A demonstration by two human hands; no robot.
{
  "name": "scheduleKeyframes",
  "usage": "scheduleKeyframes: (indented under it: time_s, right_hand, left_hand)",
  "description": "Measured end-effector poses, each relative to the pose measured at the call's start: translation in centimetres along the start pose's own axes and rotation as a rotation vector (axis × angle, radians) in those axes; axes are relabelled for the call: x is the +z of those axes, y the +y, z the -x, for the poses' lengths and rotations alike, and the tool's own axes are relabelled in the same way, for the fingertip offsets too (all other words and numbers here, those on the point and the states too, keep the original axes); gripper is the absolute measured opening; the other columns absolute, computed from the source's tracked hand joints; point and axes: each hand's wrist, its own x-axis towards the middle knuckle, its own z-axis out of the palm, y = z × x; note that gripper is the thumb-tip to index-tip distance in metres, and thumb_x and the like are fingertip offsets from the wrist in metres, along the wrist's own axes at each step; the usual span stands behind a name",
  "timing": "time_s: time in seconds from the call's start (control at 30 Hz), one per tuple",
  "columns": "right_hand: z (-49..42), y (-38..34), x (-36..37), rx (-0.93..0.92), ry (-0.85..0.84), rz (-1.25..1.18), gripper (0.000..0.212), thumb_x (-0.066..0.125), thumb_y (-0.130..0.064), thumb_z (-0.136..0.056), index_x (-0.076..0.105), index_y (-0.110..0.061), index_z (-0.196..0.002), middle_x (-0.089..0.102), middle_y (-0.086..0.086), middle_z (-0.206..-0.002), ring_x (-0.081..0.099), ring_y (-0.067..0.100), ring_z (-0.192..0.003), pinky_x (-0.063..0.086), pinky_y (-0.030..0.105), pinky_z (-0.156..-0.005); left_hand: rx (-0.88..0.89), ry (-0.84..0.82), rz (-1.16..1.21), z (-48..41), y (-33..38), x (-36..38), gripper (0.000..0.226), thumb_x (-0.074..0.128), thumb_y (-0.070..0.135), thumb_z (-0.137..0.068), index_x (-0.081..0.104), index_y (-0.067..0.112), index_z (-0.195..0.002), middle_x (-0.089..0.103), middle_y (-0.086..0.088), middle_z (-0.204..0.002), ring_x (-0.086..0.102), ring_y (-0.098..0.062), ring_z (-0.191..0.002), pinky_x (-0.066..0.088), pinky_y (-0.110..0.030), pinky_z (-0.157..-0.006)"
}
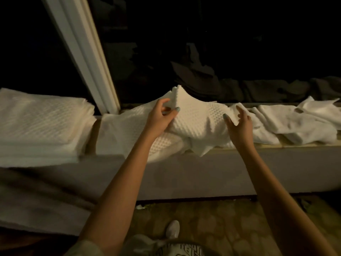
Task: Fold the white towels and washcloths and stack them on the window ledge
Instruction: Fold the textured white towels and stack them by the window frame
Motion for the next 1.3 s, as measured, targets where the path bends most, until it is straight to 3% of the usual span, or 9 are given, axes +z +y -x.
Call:
scheduleKeyframes:
  time_s: [0.07,0.17,0.27,0.53,0.7,0.9,1.1,1.2,1.3]
  right_hand:
    - [-1.9,1.1,-0.3,0.072,-0.052,-0.043,0.068,0.059,-0.044,-0.091,0.032,-0.014,-0.145,0.049,0.017,-0.136,0.049,0.027,-0.123,0.044,0.042,-0.099]
    - [-3.7,2.4,-0.1,0.157,-0.101,-0.050,0.070,0.055,-0.048,-0.091,0.030,-0.013,-0.145,0.063,0.012,-0.086,0.060,0.021,-0.080,0.045,0.034,-0.071]
    - [-5.1,3.1,0.5,0.173,-0.128,0.006,0.063,0.052,-0.047,-0.093,0.035,-0.010,-0.141,0.060,0.001,-0.071,0.056,0.016,-0.070,0.042,0.032,-0.070]
    - [-6.1,2.7,1.0,0.174,-0.224,0.120,0.061,0.059,-0.045,-0.090,0.040,-0.011,-0.137,0.059,0.016,-0.119,0.055,0.028,-0.102,0.039,0.032,-0.083]
    - [-6.0,2.5,0.3,0.155,-0.306,0.141,0.055,0.065,-0.042,-0.087,0.045,-0.013,-0.129,0.055,0.012,-0.119,0.050,0.018,-0.093,0.038,0.027,-0.073]
    - [-6.0,2.8,0.3,0.023,-0.408,0.106,0.075,0.068,-0.033,-0.086,0.028,-0.013,-0.147,0.037,0.007,-0.150,0.043,0.024,-0.130,0.037,0.024,-0.092]
    - [-4.7,2.6,-1.2,0.070,-0.457,-0.273,0.061,0.067,-0.017,-0.087,0.039,-0.018,-0.142,0.040,-0.004,-0.142,0.038,0.014,-0.131,0.040,0.025,-0.099]
    - [-4.0,2.1,-1.7,0.061,-0.413,-0.369,0.059,0.070,-0.020,-0.085,0.043,-0.026,-0.137,0.040,-0.011,-0.135,0.040,0.015,-0.129,0.044,0.029,-0.098]
    - [-3.4,0.2,-1.8,-0.025,-0.395,-0.404,0.061,0.070,-0.020,-0.086,0.040,-0.029,-0.138,0.035,-0.014,-0.135,0.040,0.009,-0.123,0.044,0.013,-0.086]
  left_hand:
    - [0.013,-0.013,-0.002,-1.7,0.0,0.7,0.044,0.068,0.033,-0.087,0.050,0.024,-0.127,0.057,0.001,-0.118,0.057,-0.017,-0.109,0.049,-0.036,-0.093]
    - [-0.023,-0.034,-0.006,-3.9,-0.2,1.3,0.043,0.068,0.035,-0.086,0.052,0.023,-0.124,0.056,0.002,-0.125,0.054,-0.017,-0.114,0.048,-0.039,-0.095]
    - [-0.062,-0.089,0.018,-5.8,0.1,1.3,0.034,0.069,0.030,-0.086,0.054,0.027,-0.116,0.059,0.010,-0.112,0.057,-0.012,-0.107,0.048,-0.031,-0.088]
    - [-0.069,-0.221,0.152,-7.6,0.2,1.8,0.035,0.064,0.010,-0.089,0.054,0.021,-0.122,0.063,0.014,-0.106,0.062,0.010,-0.086,0.049,-0.009,-0.066]
    - [-0.070,-0.269,0.129,-7.5,0.0,1.4,0.045,0.065,0.016,-0.089,0.050,0.025,-0.130,0.061,0.017,-0.113,0.060,0.010,-0.093,0.051,-0.011,-0.071]
    - [-0.082,-0.365,-0.056,-6.8,0.9,0.3,0.066,0.062,0.027,-0.091,0.028,0.034,-0.147,0.046,0.020,-0.131,0.048,0.001,-0.116,0.042,-0.016,-0.084]
    - [-0.059,-0.242,0.102,-4.7,1.7,2.4,0.058,0.060,0.012,-0.092,0.036,0.018,-0.144,0.054,0.002,-0.133,0.055,-0.012,-0.117,0.051,-0.014,-0.078]
    - [-0.018,-0.149,0.144,-3.3,2.5,1.9,0.043,0.060,0.012,-0.092,0.046,0.028,-0.129,0.059,0.014,-0.118,0.059,-0.002,-0.107,0.051,-0.015,-0.079]
    - [0.045,-0.017,0.162,-1.2,3.5,0.2,0.036,0.059,0.015,-0.093,0.049,0.037,-0.120,0.060,0.018,-0.114,0.061,0.007,-0.099,0.050,-0.015,-0.077]
